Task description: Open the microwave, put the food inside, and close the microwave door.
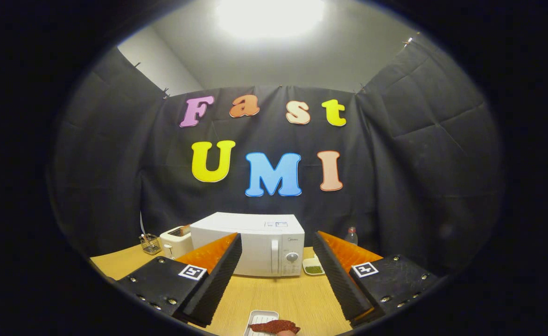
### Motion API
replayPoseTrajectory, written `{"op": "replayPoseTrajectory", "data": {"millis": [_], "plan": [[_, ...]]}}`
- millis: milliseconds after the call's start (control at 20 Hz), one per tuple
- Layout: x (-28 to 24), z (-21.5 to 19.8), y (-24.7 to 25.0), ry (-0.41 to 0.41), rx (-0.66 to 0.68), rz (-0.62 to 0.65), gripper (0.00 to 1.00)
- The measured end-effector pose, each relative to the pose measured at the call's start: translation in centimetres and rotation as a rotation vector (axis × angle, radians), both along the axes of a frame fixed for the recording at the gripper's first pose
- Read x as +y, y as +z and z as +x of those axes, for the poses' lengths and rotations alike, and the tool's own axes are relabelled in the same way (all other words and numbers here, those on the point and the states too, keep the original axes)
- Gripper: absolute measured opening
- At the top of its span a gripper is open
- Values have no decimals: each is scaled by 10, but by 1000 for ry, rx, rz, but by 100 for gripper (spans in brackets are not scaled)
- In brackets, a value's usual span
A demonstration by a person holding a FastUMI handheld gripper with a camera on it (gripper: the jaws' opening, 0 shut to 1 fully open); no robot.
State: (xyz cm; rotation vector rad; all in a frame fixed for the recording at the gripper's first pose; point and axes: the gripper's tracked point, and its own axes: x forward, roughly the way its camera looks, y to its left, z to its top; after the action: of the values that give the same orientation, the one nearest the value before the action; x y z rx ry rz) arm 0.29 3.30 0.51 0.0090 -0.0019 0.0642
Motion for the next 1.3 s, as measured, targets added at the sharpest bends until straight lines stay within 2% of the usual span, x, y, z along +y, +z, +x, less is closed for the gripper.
{"op": "replayPoseTrajectory", "data": {"millis": [750, 1000, 1300], "plan": [[-14, 11, -9, -12, 10, 24, 97], [-28, 36, -14, -22, 24, 36, 97], [-31, 81, -20, 29, 31, 81, 97]]}}
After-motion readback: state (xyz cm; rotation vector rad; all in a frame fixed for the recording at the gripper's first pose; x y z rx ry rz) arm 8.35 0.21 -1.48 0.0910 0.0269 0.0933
